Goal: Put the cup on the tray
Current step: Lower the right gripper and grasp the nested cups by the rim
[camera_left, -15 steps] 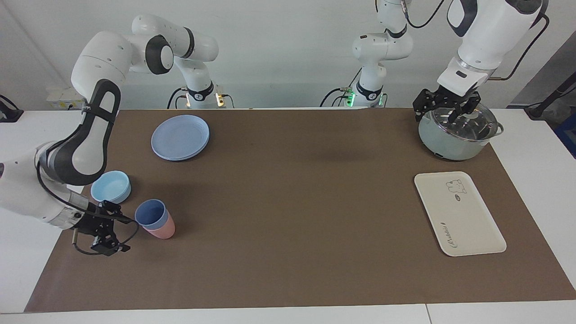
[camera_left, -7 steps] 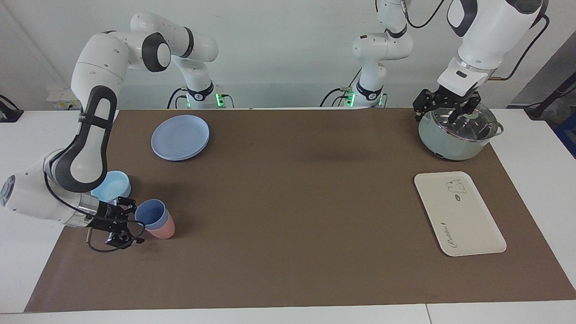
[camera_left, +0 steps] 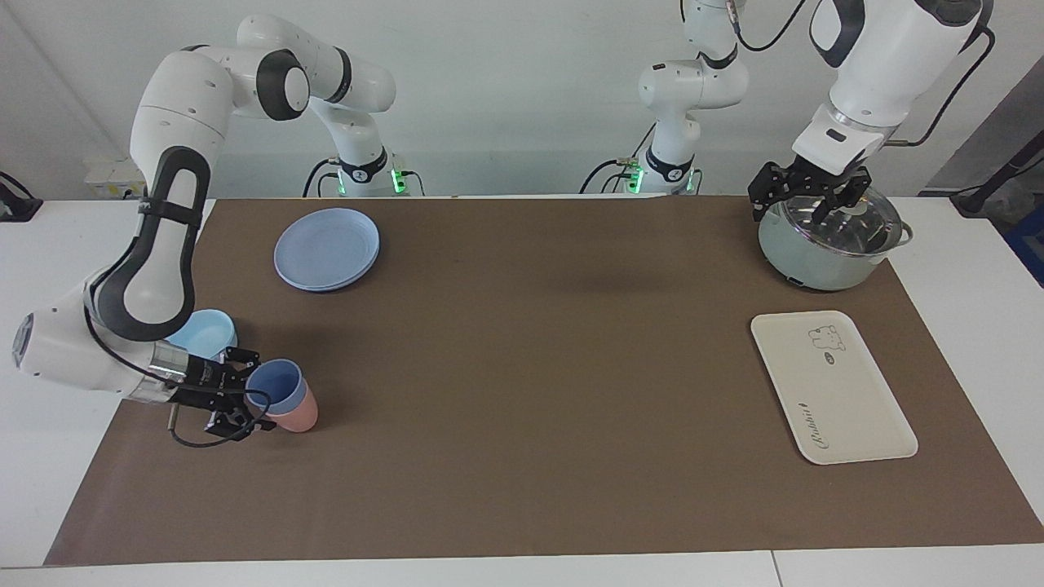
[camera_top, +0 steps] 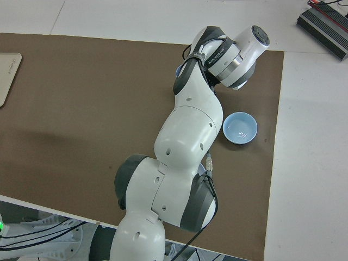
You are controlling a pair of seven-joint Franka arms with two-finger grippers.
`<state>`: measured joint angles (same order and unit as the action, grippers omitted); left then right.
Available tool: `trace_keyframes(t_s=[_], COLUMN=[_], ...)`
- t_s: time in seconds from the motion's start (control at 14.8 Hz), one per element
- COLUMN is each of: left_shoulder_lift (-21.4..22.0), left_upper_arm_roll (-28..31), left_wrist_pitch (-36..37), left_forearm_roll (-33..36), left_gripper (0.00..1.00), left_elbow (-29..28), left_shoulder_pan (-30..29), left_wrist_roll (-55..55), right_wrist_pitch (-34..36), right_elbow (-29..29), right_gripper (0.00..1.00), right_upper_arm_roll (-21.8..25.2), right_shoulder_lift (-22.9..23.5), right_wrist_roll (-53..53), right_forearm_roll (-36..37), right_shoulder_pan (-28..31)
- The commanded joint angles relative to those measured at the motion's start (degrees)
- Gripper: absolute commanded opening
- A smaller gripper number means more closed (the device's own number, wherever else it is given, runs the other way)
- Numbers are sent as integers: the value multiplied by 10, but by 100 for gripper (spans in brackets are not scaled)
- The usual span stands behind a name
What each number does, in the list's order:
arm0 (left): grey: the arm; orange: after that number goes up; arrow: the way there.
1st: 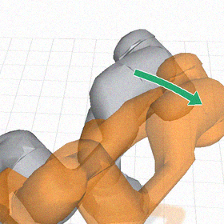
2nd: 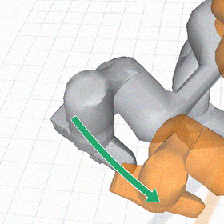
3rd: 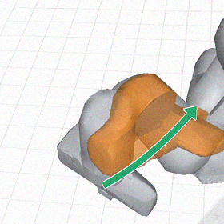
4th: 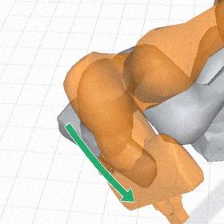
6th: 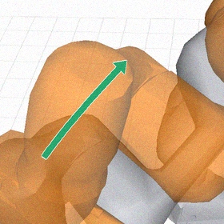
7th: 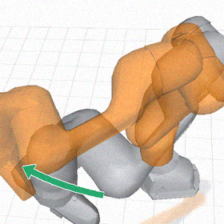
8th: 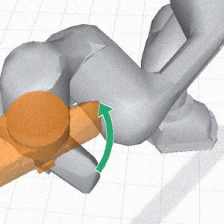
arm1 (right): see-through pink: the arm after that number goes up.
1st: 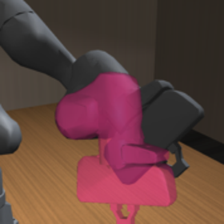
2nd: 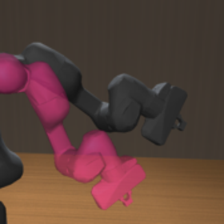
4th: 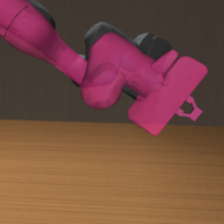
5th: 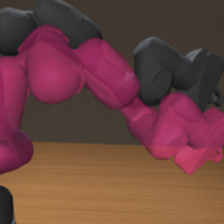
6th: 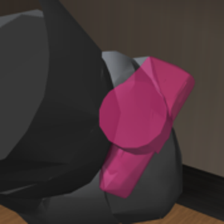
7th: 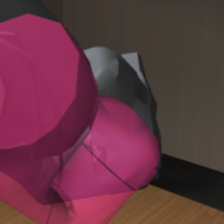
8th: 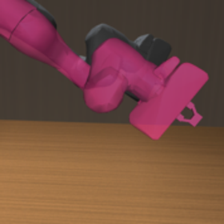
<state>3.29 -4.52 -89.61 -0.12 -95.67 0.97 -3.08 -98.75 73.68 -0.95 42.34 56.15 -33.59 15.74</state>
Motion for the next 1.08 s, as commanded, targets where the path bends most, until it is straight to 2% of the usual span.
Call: trace_keyframes(t_s=[0.0,0.27,0.68,1.01], left_shoulder_lift=[17,18,22,22], left_upper_arm_roll=[-1,-1,-1,-1], left_wrist_pitch=[-14,-14,-14,-14], left_forearm_roll=[6,6,6,6], left_gripper=[100,100,100,100], left_elbow=[-22,-22,-31,-31], left_shoulder_pan=[-1,0,3,3], left_wrist_roll=[7,7,7,6], right_wrist_pitch=[2,-23,-71,-71], right_elbow=[28,32,73,95], right_gripper=[100,100,100,100], right_upper_arm_roll=[-5,-5,-5,-5], right_shoulder_lift=[-19,-19,-21,-29], right_wrist_roll=[1,1,0,-8], right_forearm_roll=[-19,-38,-67,-96], right_shoulder_pan=[8,5,4,2])
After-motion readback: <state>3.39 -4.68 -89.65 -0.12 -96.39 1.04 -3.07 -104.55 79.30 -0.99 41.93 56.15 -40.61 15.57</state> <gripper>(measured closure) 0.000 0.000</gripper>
